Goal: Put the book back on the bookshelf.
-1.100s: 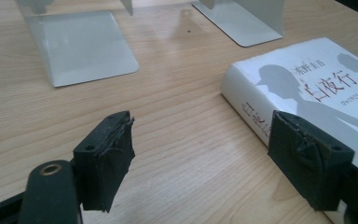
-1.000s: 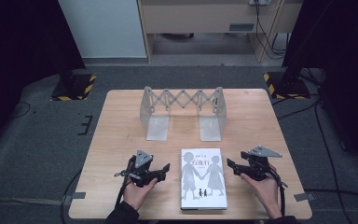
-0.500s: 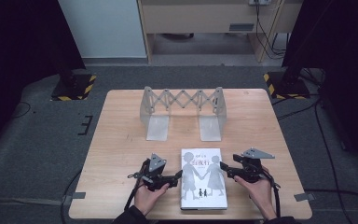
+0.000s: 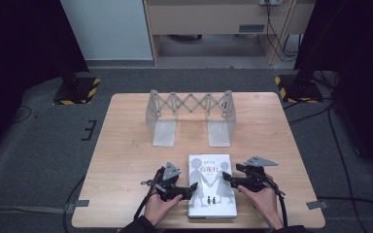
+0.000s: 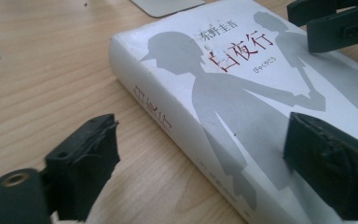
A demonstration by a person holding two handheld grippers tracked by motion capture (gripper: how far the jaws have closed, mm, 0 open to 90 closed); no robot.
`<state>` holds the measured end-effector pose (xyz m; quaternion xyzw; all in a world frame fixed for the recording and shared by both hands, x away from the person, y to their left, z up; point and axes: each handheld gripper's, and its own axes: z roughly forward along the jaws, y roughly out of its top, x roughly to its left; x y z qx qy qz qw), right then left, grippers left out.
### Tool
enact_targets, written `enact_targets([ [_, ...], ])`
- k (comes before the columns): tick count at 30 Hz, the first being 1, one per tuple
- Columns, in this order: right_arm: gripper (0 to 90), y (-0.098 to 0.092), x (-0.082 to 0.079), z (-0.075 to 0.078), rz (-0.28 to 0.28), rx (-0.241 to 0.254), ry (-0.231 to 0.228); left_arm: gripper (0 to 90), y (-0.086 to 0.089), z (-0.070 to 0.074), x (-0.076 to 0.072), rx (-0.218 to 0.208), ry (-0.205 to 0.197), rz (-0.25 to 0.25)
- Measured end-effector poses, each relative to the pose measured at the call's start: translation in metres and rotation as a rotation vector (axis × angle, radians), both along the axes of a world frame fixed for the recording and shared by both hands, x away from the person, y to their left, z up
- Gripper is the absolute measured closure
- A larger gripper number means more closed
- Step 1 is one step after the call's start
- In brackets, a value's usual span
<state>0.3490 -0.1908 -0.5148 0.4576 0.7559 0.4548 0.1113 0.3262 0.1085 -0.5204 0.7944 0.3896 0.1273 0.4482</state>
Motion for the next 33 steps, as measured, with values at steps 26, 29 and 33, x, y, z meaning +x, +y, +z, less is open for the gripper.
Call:
enact_targets([
  [26, 24.1, 0.014, 0.006, -0.016, 0.01, 0.104, 0.015, 0.0, -0.003, -0.004, 0.003, -0.019, 0.004, 0.01],
  [29, 22.4, 0.016, 0.006, -0.017, 0.006, 0.113, 0.011, 0.0, -0.003, -0.005, 0.003, -0.028, 0.007, 0.006],
  [33, 22.4, 0.017, 0.006, -0.016, 0.007, 0.1, 0.0, 0.0, -0.002, -0.005, 0.003, -0.025, -0.003, -0.003],
])
